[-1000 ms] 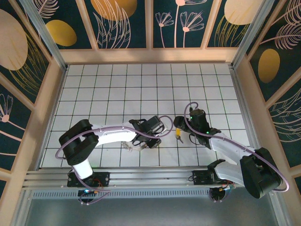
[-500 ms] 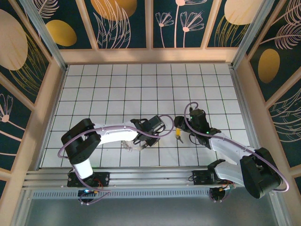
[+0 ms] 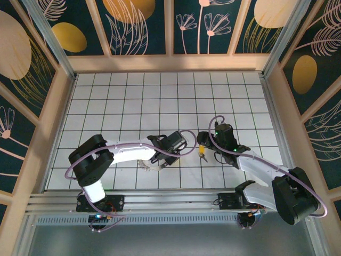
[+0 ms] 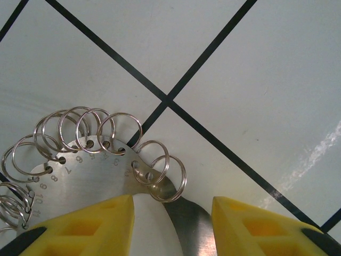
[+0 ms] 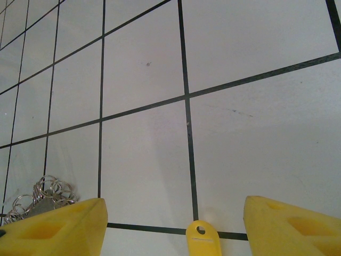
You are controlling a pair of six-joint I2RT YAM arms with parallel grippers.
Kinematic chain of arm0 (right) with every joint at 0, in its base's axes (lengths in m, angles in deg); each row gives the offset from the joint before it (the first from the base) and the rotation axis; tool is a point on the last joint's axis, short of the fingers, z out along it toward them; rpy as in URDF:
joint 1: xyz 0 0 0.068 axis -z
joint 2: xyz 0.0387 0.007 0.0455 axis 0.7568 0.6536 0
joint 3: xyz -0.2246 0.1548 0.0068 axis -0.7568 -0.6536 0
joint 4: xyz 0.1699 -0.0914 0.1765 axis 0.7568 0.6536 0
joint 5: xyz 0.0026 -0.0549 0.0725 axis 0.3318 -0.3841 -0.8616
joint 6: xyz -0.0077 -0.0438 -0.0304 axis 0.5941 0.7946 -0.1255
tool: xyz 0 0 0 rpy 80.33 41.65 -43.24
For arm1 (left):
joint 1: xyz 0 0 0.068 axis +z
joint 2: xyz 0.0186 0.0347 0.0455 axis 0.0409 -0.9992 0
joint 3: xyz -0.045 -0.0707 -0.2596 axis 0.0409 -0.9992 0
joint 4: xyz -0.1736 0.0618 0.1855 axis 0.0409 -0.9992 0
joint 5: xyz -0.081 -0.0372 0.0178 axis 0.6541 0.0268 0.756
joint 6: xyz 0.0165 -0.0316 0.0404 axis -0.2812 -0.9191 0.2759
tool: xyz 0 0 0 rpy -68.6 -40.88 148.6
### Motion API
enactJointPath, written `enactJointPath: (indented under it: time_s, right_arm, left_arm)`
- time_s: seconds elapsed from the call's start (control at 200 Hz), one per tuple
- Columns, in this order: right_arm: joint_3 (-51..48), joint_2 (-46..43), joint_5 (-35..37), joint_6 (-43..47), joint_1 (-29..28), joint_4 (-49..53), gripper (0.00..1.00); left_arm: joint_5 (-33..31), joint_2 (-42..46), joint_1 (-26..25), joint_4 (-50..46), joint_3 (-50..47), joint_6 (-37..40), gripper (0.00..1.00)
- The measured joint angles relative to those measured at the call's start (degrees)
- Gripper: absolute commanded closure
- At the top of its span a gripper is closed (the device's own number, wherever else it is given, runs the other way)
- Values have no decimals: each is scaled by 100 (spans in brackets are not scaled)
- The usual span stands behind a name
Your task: Put the keys on the keyring
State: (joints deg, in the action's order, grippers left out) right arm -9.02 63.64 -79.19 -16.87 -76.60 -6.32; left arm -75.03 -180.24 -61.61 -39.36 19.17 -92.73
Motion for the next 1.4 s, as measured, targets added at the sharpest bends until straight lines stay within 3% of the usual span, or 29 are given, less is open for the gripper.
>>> enactJointPath:
  time_s: [0.21, 0.601, 0.846, 0.936, 1.401]
  right_arm:
    - [0, 0, 0, 2, 0, 2, 31]
    - [0, 2, -4, 4, 0, 0, 34]
    - [0, 2, -118, 22, 0, 2, 39]
    - [0, 2, -170, 22, 0, 0, 41]
    - [225, 151, -470, 68, 0, -50, 45]
  left_arm:
    - [-66, -111, 7, 118, -22, 44, 61]
    - [-105, -162, 94, 334, -164, 153, 77]
    - [-109, -144, 116, 581, -282, 197, 90]
    - [-114, -120, 120, 651, -321, 216, 100]
    - [-328, 542, 181, 754, -389, 439, 100]
